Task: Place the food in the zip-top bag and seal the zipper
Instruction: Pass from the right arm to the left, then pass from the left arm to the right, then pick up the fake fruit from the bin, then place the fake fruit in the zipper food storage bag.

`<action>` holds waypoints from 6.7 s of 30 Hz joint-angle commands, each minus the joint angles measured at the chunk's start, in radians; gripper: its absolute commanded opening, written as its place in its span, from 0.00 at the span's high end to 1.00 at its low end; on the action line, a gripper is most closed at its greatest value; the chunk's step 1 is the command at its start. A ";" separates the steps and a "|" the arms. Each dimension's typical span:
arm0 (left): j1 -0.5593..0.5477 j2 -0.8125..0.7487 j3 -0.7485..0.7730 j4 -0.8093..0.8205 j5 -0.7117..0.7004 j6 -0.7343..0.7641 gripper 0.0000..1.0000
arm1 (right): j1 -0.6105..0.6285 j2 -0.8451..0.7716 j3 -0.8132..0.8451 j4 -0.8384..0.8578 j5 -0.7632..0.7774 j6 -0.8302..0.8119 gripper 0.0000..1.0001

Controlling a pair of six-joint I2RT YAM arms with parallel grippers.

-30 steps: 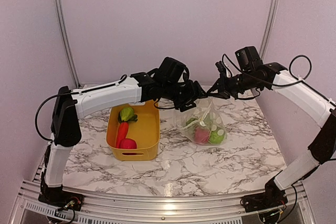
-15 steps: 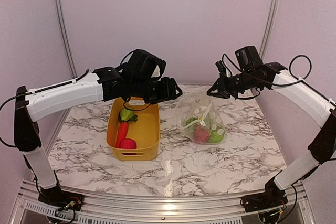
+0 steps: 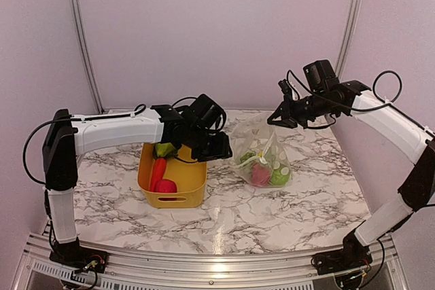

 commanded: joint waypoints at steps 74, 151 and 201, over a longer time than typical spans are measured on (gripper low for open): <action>0.215 -0.223 -0.314 -0.256 -0.115 0.175 0.45 | 0.060 -0.122 -0.066 -0.165 0.131 -0.081 1.00; -0.047 -0.036 0.259 0.017 0.180 0.383 0.56 | 0.062 -0.046 0.036 -0.135 0.062 -0.038 1.00; -0.050 -0.265 0.056 -0.061 -0.588 0.406 0.01 | 0.061 -0.062 0.006 -0.115 0.039 -0.035 1.00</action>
